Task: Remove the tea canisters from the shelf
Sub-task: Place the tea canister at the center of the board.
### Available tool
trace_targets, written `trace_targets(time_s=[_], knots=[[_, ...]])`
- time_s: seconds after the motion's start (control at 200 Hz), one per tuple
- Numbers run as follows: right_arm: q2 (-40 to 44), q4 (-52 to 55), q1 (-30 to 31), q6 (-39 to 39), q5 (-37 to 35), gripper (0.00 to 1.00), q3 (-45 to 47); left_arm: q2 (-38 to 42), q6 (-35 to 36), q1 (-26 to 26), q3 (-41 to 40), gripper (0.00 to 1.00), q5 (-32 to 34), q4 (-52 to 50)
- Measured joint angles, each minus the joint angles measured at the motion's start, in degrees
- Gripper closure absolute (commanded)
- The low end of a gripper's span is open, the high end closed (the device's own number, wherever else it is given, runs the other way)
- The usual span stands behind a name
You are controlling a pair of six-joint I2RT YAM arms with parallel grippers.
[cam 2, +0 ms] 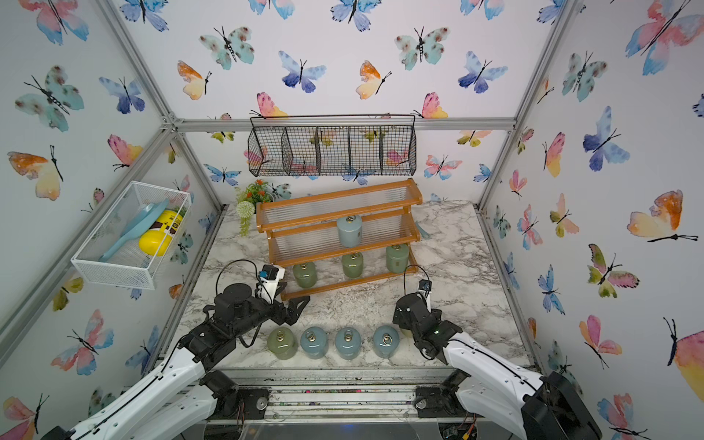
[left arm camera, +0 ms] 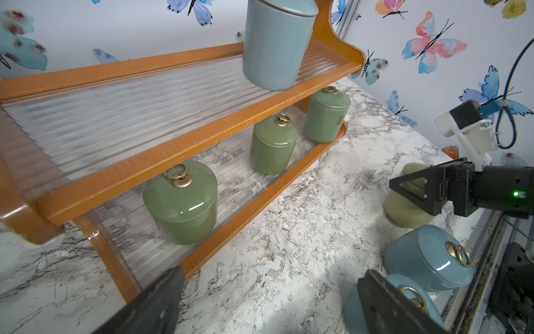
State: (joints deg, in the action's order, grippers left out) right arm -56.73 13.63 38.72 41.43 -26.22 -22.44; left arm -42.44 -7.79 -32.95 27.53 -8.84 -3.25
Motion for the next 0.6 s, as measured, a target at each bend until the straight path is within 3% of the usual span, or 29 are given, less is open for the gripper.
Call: trace_targets(time_s=[0.601], knots=[[1.1, 1.7, 0.4, 1.6, 1.6, 0.04, 0.0, 0.0, -0.1, 0.0, -0.2, 0.02, -0.2, 0.0]])
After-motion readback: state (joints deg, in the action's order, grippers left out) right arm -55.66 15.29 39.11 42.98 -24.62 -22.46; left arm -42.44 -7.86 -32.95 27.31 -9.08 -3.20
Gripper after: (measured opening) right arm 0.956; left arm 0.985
